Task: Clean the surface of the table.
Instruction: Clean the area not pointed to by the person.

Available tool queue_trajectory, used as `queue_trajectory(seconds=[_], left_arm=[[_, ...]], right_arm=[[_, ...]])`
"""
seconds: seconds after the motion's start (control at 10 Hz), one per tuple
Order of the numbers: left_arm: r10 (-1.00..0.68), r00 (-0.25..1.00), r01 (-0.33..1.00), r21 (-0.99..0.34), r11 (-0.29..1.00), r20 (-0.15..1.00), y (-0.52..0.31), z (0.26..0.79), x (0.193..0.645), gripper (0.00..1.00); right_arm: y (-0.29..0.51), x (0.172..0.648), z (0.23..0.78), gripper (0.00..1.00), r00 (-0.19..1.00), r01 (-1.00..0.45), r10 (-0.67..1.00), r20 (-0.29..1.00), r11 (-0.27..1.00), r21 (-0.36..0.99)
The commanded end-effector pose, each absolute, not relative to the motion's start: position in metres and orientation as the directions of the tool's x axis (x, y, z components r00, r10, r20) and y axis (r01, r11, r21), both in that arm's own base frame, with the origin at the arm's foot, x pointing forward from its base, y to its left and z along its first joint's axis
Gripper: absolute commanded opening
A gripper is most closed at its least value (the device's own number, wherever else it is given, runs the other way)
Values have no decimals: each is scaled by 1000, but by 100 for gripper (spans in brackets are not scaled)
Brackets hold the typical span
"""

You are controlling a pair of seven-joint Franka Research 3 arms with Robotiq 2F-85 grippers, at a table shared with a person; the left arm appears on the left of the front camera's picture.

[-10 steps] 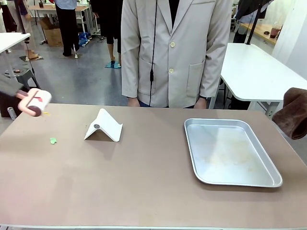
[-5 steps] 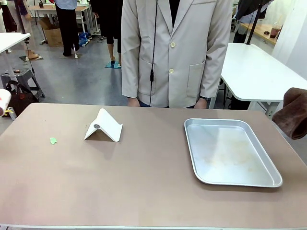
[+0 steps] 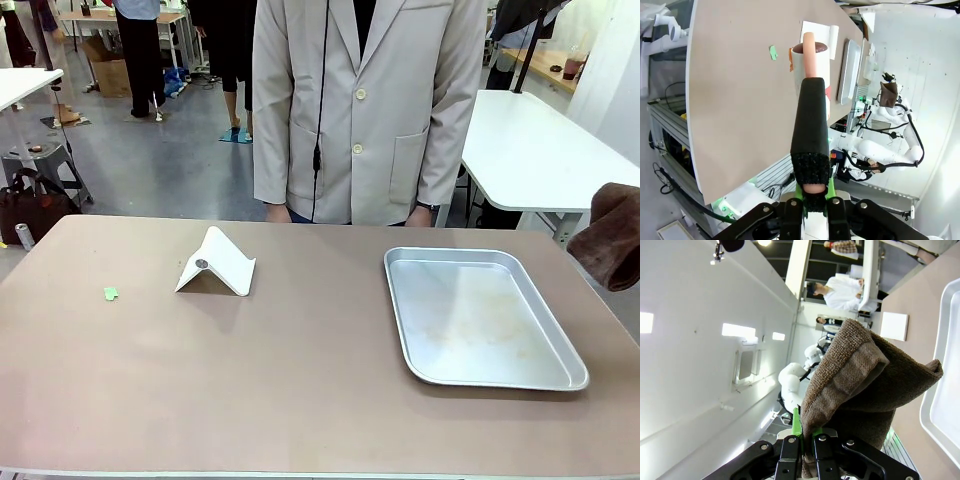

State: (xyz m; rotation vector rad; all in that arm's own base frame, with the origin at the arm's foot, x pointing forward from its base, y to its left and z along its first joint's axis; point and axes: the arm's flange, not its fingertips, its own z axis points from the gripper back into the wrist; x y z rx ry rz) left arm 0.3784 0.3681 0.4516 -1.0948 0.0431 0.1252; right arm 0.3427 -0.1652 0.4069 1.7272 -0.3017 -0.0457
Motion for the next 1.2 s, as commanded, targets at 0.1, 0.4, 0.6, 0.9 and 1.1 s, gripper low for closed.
queue_trajectory(seconds=[0.1, 0.4, 0.6, 0.9, 1.1], left_arm=[[48, 997, -81, -877, 474, -66, 370, 454, 377, 16], [20, 998, -65, -867, 495, -64, 362, 453, 376, 16], [27, 998, -64, -837, 544, -59, 346, 452, 380, 16], [-60, 995, -25, -778, 627, -81, 301, 446, 400, 16], [-103, 988, -15, -731, 682, -117, 271, 433, 412, 16]], right_arm=[[-165, 341, 412, 7, 965, -174, -222, 138, -152, 973], [-165, 341, 412, 7, 965, -174, -222, 138, -152, 973], [-165, 341, 412, 7, 965, -174, -222, 138, -152, 973], [-165, 341, 412, 7, 965, -174, -222, 138, -152, 973], [-165, 341, 412, 7, 965, -174, -222, 138, -152, 973]])
